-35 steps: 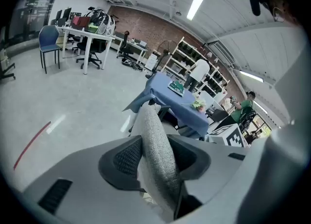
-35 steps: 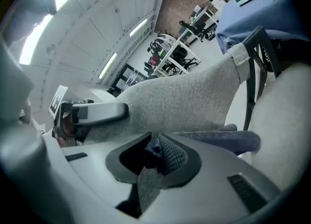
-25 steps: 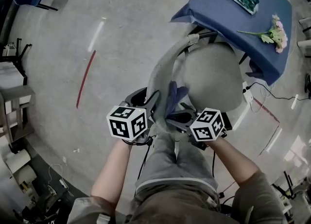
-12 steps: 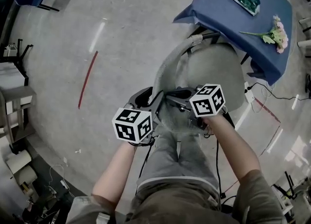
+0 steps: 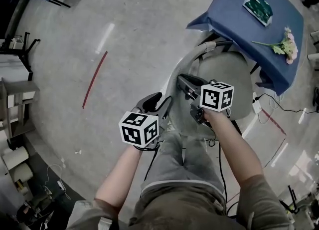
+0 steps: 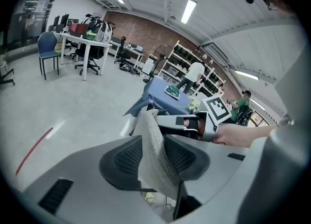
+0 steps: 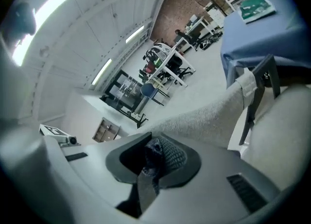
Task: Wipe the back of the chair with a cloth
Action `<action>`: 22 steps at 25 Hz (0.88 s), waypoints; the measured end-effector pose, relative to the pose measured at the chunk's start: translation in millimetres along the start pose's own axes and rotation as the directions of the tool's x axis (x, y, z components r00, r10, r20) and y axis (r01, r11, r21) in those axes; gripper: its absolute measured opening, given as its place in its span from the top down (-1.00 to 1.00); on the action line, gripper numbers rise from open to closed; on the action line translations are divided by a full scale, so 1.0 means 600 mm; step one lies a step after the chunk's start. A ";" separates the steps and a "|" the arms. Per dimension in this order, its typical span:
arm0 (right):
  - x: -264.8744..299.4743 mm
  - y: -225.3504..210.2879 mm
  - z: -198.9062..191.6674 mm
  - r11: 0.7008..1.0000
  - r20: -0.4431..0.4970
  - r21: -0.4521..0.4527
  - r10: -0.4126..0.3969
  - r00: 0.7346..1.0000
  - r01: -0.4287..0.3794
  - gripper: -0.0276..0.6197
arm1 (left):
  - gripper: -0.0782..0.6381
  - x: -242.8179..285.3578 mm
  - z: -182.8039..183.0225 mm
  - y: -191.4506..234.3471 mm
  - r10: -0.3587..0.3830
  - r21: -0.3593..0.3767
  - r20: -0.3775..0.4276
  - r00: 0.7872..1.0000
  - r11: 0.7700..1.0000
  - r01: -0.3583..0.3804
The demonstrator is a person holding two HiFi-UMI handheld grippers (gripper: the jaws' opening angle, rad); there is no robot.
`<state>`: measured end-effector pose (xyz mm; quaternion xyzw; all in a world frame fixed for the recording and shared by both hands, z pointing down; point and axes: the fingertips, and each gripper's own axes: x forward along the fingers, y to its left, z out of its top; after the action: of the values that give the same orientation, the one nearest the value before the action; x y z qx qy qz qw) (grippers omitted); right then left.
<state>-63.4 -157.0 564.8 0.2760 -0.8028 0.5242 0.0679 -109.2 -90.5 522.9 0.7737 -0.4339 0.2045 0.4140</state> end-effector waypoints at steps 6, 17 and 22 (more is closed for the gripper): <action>-0.029 0.055 -0.082 0.996 0.008 0.093 0.009 1.000 -0.010 0.72 | 0.33 -0.017 -0.006 0.005 0.019 -0.017 0.005 1.000 1.000 -0.019; -0.135 0.150 -0.203 0.992 -0.211 0.062 0.116 0.970 -0.106 0.72 | 0.42 -0.063 -0.038 -0.006 0.044 0.006 -0.047 0.998 0.999 -0.044; -0.175 0.215 -0.181 0.977 -0.135 0.080 0.208 0.969 -0.198 0.72 | 0.49 -0.091 -0.030 -0.025 0.044 0.013 -0.028 0.999 0.999 -0.044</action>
<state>-61.7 16.1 467.2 0.1564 -0.8022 0.5729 0.0620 -125.6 -44.2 489.1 0.7635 -0.4435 0.2275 0.4106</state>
